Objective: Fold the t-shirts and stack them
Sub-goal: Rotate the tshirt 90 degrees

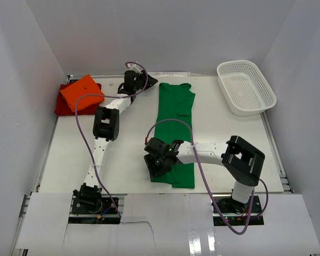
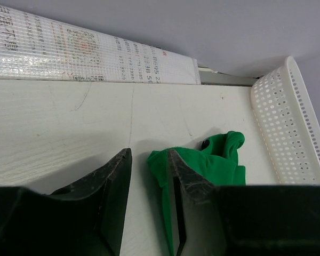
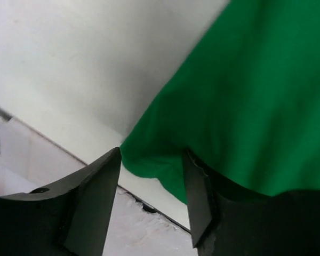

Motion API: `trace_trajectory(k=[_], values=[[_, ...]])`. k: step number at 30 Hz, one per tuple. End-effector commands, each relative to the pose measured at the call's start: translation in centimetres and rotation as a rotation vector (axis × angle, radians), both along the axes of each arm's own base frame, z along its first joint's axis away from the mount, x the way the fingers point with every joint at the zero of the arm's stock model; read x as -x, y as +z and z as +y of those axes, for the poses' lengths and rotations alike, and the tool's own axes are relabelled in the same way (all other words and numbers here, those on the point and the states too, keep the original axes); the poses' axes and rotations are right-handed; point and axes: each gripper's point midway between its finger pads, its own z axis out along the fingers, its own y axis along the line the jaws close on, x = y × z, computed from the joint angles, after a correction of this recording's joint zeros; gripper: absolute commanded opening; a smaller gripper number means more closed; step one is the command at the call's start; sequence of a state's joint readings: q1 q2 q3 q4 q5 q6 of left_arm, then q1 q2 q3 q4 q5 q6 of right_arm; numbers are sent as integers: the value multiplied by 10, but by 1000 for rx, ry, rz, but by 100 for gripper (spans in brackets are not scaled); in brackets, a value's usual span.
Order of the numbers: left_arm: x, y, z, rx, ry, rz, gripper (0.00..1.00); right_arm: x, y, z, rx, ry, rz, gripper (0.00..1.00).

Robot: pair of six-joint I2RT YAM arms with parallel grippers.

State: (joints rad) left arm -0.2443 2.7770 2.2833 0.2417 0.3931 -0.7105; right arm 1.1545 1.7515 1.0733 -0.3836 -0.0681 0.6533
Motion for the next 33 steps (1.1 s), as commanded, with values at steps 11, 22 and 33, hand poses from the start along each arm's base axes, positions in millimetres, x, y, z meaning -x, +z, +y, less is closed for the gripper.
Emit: trace_trajectory(k=[11,22,33], values=[[-6,33,-5,24,-11,-79,43,-3,-34,-35,251,-50,-72,22],[-7,30,-7,65,-14,-71,35,20,-36,-23,210,-6,-5,8],[-2,12,-11,72,-40,-39,33,43,-34,-23,182,24,60,8]])
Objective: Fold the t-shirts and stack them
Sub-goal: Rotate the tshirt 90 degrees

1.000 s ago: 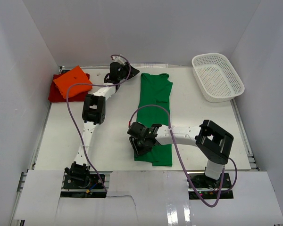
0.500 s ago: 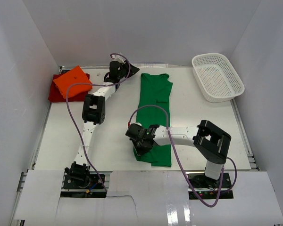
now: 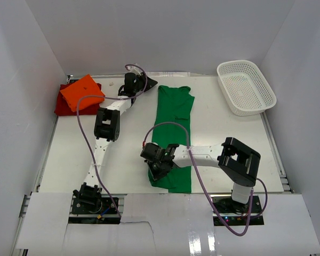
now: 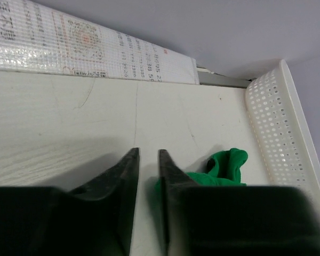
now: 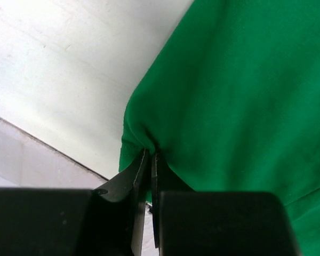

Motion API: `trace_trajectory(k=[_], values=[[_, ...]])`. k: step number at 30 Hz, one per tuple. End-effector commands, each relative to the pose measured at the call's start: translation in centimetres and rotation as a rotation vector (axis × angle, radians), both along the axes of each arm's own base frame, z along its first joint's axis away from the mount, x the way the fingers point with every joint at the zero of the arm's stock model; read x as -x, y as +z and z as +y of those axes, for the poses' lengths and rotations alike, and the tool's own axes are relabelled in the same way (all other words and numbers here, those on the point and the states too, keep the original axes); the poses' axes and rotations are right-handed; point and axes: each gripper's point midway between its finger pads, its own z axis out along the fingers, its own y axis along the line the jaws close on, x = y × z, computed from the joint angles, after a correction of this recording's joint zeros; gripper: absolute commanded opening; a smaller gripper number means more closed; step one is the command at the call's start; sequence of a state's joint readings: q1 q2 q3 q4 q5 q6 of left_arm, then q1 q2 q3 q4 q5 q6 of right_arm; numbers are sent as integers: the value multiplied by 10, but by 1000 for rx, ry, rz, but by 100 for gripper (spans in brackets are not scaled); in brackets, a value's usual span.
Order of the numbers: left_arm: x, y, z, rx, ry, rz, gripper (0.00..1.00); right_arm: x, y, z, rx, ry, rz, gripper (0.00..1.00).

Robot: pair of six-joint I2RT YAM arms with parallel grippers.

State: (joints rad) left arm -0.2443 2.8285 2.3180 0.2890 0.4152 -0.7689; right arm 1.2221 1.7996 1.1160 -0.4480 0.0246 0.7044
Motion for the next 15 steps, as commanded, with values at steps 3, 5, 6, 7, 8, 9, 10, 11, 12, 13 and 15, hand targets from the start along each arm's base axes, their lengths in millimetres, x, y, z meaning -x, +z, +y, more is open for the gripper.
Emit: trace_trajectory(k=[3,5,6,7,8,9,10,11,12,13,15], values=[[1,18,-6,18,-36,-41,16,40,-22,-25,86,46,113,8],[2,18,-8,22,-43,-36,6,44,-21,-26,86,44,120,8],[2,19,-6,23,-41,-37,5,46,-19,-27,80,45,124,8],[1,19,-4,23,-35,-37,4,48,-21,-31,86,44,132,8],[1,19,-5,25,-35,-36,2,50,-21,-33,86,37,136,8],[0,19,-2,32,-29,-30,1,53,-18,-33,76,39,139,8],[-2,21,1,34,-24,-31,1,56,-20,-38,81,39,151,8],[-3,23,2,36,-19,-33,0,58,-19,-39,81,32,156,8],[-4,25,6,40,-13,-34,0,61,-17,-39,74,35,155,8],[-6,25,8,41,-6,-33,0,64,-18,-43,77,38,163,8],[-8,30,13,43,4,-40,0,69,-17,-44,75,37,169,8]])
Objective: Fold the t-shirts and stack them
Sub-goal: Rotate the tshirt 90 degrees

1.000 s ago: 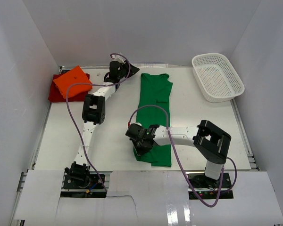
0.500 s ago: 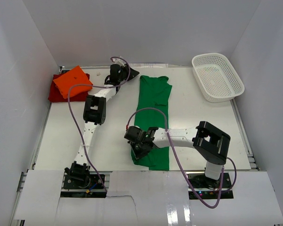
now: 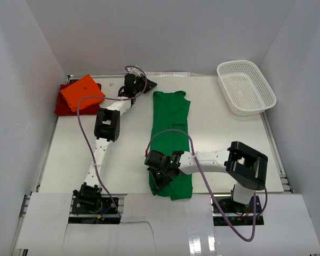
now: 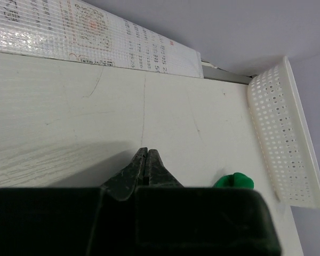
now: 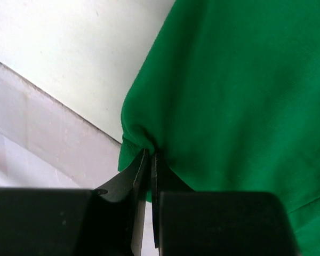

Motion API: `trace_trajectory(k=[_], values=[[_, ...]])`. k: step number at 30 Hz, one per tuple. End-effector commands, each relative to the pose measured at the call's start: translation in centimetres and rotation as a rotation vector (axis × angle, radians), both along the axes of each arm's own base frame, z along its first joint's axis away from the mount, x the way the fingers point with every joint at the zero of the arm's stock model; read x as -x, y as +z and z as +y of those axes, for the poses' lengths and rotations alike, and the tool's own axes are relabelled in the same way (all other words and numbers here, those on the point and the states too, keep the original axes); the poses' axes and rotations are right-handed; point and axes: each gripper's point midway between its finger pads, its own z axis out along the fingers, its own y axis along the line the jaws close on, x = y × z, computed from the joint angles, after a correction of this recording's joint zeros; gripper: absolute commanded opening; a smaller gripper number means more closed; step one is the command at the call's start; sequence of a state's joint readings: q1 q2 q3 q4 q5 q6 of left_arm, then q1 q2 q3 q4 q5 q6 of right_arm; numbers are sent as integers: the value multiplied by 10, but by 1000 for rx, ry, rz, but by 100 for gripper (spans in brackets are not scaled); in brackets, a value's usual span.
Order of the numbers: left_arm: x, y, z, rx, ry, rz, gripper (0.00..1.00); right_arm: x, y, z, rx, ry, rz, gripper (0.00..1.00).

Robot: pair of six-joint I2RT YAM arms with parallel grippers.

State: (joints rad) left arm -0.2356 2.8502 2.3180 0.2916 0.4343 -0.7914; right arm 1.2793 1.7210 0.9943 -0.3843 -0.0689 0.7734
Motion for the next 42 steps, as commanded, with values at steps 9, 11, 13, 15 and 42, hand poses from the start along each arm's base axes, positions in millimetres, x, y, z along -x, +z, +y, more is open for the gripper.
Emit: trace_trajectory(k=[9,11,13,15,42], values=[[-23,78,37,45,71,-118,21,22,-22,-30,111,27,44,8],[-24,89,53,52,93,-118,32,21,-23,-27,110,41,42,8],[-21,121,64,62,109,-146,37,22,-24,-26,112,52,45,8],[-14,116,76,76,128,-95,41,22,-26,-25,114,57,47,8],[118,23,24,11,-38,306,59,23,-18,-18,117,80,73,13]])
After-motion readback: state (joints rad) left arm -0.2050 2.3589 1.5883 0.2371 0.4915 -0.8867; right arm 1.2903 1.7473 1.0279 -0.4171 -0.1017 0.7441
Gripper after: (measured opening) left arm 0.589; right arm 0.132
